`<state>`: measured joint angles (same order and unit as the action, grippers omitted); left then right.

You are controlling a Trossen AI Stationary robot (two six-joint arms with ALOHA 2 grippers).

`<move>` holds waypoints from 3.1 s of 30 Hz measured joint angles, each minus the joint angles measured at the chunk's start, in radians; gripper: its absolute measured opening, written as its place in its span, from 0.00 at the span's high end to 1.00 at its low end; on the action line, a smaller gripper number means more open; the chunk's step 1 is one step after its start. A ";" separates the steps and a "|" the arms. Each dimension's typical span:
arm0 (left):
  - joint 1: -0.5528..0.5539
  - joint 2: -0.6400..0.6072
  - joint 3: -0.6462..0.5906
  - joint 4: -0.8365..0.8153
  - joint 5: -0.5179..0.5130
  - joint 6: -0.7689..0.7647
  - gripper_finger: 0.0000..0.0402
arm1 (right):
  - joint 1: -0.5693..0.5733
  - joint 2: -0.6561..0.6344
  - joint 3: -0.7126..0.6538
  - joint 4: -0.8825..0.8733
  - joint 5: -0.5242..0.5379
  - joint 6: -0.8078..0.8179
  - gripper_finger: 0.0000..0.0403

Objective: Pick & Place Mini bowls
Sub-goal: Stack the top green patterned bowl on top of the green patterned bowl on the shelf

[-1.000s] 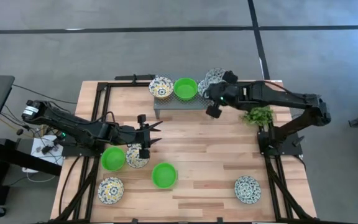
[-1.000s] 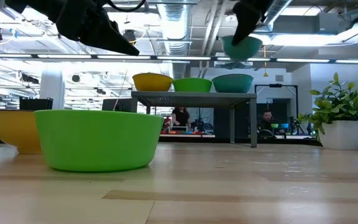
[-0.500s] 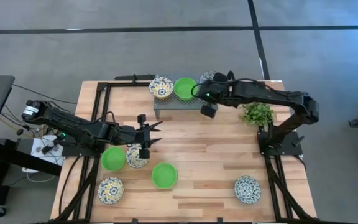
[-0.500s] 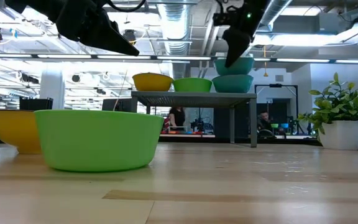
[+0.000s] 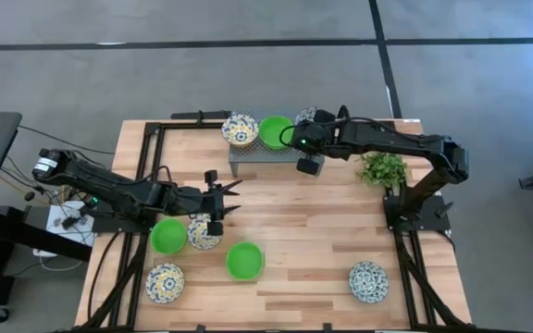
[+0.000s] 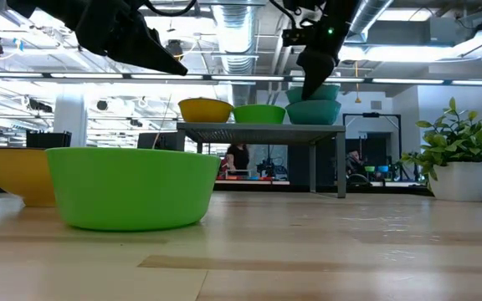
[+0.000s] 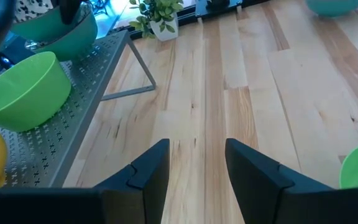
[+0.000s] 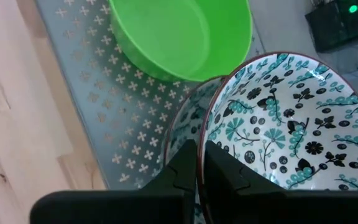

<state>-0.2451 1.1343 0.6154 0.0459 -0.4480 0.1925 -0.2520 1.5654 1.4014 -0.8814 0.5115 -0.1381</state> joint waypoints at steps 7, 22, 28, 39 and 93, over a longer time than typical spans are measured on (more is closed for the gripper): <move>0.000 0.000 0.000 0.000 0.000 0.000 0.61 | -0.001 0.000 0.000 -0.010 -0.079 -0.001 0.93; 0.000 0.000 0.000 0.000 0.000 0.000 0.61 | -0.057 0.000 0.000 -0.005 -0.119 0.006 0.87; 0.000 0.000 0.000 0.000 0.000 0.000 0.61 | -0.056 0.000 0.000 -0.006 -0.118 -0.007 0.85; 0.000 0.000 0.000 0.000 0.000 -0.005 0.61 | 0.001 -0.003 0.000 -0.011 -0.039 -0.056 0.85; 0.000 0.000 0.000 0.000 0.000 -0.019 0.61 | 0.009 -0.005 0.000 -0.020 -0.012 -0.176 0.64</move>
<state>-0.2451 1.1343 0.6151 0.0456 -0.4480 0.1737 -0.2432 1.5608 1.4014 -0.9012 0.4999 -0.3141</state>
